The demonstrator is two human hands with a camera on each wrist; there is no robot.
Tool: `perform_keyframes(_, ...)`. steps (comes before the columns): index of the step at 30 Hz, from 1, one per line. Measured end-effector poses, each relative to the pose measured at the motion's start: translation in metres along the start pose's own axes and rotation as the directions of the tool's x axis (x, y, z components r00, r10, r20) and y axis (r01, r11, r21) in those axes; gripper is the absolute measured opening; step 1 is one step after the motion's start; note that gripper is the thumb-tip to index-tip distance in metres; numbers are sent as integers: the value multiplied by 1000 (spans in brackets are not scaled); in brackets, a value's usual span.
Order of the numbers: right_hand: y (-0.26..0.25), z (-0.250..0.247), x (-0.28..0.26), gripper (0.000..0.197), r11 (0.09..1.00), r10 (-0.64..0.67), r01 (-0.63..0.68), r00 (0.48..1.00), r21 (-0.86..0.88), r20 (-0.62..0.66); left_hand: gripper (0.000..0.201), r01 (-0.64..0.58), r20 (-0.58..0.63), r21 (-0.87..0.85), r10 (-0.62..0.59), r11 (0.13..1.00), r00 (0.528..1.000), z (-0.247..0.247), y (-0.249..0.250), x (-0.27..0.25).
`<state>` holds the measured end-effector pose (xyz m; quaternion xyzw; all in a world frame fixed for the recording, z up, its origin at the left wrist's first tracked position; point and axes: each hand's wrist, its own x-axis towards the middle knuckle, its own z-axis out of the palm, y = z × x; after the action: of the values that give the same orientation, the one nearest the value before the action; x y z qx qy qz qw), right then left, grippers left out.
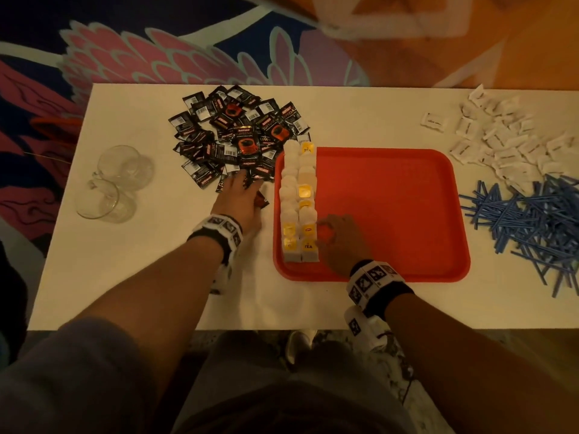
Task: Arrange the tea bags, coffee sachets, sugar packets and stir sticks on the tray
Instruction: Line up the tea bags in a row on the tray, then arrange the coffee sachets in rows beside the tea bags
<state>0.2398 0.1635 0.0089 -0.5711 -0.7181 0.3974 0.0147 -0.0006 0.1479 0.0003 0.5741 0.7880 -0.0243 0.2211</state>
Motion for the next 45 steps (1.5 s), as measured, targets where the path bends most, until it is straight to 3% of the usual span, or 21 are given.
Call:
perform_keyframes(5, 2, 0, -5, 31, 999, 27, -27, 1000, -39, 2, 90, -52, 165, 139, 29, 989, 986, -16, -1, 46)
perform_keyframes(8, 1, 6, -6, 30, 998, 51, -50, 998, -34, 26, 86, -87, 286, 156, 39, 984, 957, -13, -12, 54)
perform_keyframes(16, -42, 28, 10, 31, 998, 48, -45, 993, -32, 109, 53, -131, 115, 57, 124, 990, 986, 11, -52, 0)
perform_keyframes(20, -78, 44, 24, 25, 999, 39, -37, 993, -25, 113, 52, -102, 135, 70, 92, 992, 987, 14, -65, -32)
perform_keyframes(22, -93, 52, 32, 23, 999, 3, 1, 995, -38, 103, 53, -79, 78, 54, 75, 995, 994, 12, -74, -43)
perform_keyframes(24, -106, 59, 41, 22, 999, -14, 17, 995, -29, 98, 51, -21, -45, -45, 19, 999, 999, 9, -88, -47)
perform_keyframes(27, -124, 67, 55, 24, 997, -11, 20, 992, -72, 128, 43, 107, -194, -234, -155, 966, 969, 5, -109, -38)
perform_keyframes(31, -139, 80, 70, 40, 993, 53, -32, 982, -118, 179, 26, 162, -144, -389, -234, 907, 962, -7, -120, -23)
perform_keyframes(35, -144, 89, 74, 47, 972, 34, 24, 970, -233, 240, 22, 162, -125, -276, -203, 947, 971, -5, -123, -20)
perform_keyframes(38, -143, 90, 73, 42, 964, -25, 80, 976, -252, 214, 37, 284, -182, -316, -351, 905, 918, -3, -128, -21)
perform_keyframes(40, -141, 91, 73, 43, 977, 8, 22, 990, -213, 139, 50, 387, -93, -385, -452, 838, 887, -6, -132, -20)
perform_keyframes(42, -140, 95, 72, 47, 981, 82, -56, 988, -188, 134, 64, 422, 44, -327, -433, 845, 900, -6, -133, -19)
perform_keyframes(45, -141, 107, 70, 51, 981, 96, -64, 980, -182, 173, 86, 354, 153, -223, -326, 908, 933, -4, -122, -23)
